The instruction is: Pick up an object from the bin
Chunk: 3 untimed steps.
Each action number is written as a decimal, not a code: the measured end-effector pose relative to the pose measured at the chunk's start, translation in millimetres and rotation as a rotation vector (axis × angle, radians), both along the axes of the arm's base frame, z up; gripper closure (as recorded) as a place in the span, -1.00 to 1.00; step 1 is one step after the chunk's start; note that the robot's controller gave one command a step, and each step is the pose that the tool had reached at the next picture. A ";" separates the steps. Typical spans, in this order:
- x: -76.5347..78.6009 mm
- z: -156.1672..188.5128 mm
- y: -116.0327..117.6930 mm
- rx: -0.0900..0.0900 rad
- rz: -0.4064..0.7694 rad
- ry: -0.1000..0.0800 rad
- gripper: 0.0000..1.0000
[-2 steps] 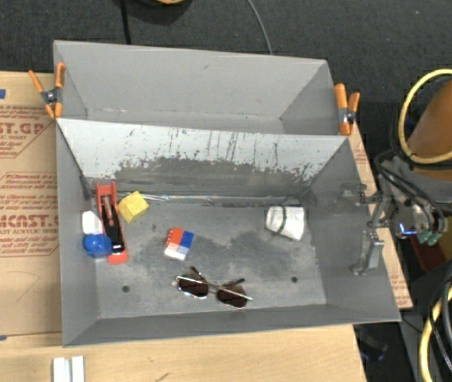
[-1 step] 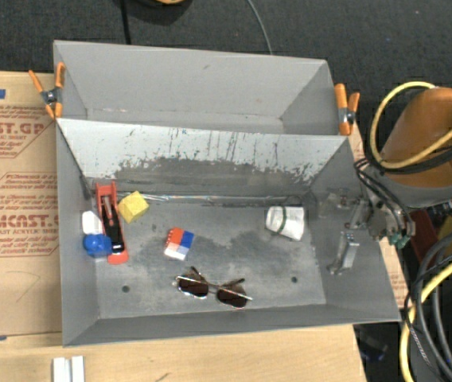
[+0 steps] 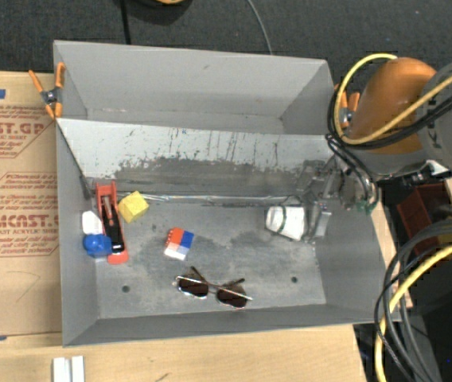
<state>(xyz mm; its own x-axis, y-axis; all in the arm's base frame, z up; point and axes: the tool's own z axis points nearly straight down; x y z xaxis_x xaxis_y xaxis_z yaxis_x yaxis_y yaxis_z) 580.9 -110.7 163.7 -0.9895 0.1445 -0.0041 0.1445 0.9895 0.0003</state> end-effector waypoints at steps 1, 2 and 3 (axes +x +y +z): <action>9.3 -38.7 -20.6 0.001 -0.079 0.001 -1.00; 9.4 -92.3 -16.4 0.001 -0.183 -0.004 -1.00; 2.0 -93.6 -19.4 0.002 -0.502 -0.001 1.00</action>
Offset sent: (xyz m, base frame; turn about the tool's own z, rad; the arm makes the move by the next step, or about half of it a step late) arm 0.0082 -0.0166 -0.0937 0.1838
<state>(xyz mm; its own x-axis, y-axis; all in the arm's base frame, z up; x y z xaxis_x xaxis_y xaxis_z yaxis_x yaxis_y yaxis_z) 582.9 -130.1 70.1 -0.7980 0.6027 -0.0047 0.6027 0.7980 0.0027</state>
